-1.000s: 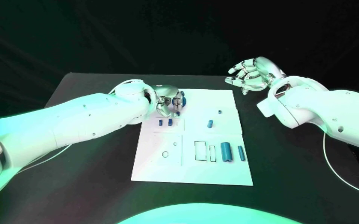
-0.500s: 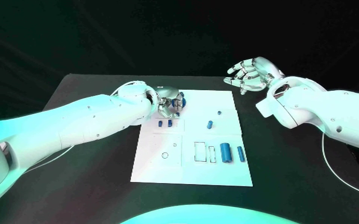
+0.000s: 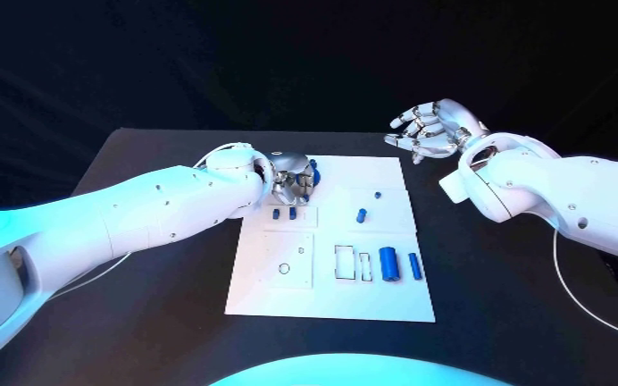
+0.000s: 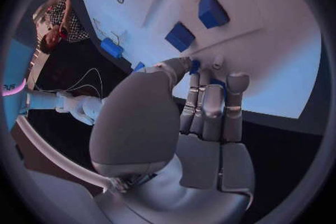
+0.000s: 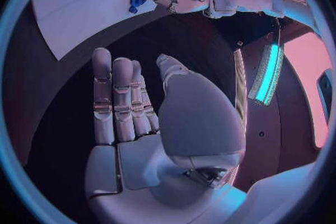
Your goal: Assemble the parts on the task board
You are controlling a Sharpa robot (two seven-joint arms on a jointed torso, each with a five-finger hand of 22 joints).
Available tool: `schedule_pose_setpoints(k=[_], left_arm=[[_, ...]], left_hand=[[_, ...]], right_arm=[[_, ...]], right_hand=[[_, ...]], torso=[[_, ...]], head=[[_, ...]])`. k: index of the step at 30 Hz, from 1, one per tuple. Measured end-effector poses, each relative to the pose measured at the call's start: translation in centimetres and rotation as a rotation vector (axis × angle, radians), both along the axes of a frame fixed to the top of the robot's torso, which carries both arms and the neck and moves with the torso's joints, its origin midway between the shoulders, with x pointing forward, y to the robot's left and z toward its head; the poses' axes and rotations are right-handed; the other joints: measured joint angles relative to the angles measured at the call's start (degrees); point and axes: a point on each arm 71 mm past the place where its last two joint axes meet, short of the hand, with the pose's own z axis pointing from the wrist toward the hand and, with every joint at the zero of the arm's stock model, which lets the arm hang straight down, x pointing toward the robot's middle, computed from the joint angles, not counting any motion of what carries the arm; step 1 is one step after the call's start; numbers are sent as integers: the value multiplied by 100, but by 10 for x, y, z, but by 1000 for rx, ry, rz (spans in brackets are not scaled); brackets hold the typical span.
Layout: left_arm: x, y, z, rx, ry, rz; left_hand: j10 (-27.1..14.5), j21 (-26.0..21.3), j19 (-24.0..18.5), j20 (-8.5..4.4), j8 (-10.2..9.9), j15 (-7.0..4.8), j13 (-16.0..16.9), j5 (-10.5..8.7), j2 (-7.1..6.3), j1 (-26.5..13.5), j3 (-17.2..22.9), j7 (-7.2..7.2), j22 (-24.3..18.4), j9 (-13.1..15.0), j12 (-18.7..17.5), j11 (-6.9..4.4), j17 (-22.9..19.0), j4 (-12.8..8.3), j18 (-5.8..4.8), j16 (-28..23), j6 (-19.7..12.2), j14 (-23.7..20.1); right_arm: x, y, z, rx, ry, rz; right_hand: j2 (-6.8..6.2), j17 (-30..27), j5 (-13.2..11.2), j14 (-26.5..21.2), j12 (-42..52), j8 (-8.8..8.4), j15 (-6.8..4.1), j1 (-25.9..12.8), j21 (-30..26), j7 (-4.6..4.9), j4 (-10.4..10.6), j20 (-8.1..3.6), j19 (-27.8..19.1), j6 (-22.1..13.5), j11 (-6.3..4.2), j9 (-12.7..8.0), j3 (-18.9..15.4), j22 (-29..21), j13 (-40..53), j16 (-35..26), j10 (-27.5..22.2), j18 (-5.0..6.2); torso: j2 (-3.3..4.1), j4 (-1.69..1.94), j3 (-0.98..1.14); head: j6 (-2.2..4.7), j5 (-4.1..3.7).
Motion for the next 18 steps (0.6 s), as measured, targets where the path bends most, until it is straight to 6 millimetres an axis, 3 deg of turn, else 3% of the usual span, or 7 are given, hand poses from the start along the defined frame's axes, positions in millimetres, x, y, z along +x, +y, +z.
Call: schedule_pose_setpoints(k=[9, 12, 18], left_arm=[[1, -1, 0, 0, 1, 0], [1, -2, -1, 0, 2, -1], [0, -2, -2, -2, 3, -5]], left_hand=[[257, 159, 99, -43, -86, -57, -108, 0, 27, 27, 164, -50, 197, -56, -126, -69, 43, -119, 0, 58, 198, 61], [369, 225, 133, -71, -115, -82, -137, 0, 33, 34, 207, -74, 278, -61, -164, -99, 81, -163, -91, 81, 300, 105], [789, 442, 319, -155, -154, -193, -196, 0, 149, 56, 351, -141, 555, -62, -276, -209, 236, -327, -89, 179, 638, 274]], right_arm=[[0, 1, 0, 1, 1, 1], [0, 1, 0, 1, 1, 1], [0, 1, 0, 1, 2, 2]], right_hand=[[0, -6, 0, 0, 0, 0, 0, 0, -27, -1, 0, 0, 0, -1, 1, 0, 0, -18, -20, -31, 0, 0], [0, -6, 0, 0, 0, 0, 0, 0, -27, -8, 0, 0, 0, -8, 1, 0, 0, -18, -21, -31, 0, 0], [0, -6, 0, 0, 0, 0, 0, 0, -27, -8, 0, 0, 0, -8, 1, 0, 0, -18, -21, -31, 1, 0]], torso=[[-4, -3, 0], [-4, -2, -1], [-3, -2, -2]], head=[[-14, 10], [-16, 13], [-16, 17]])
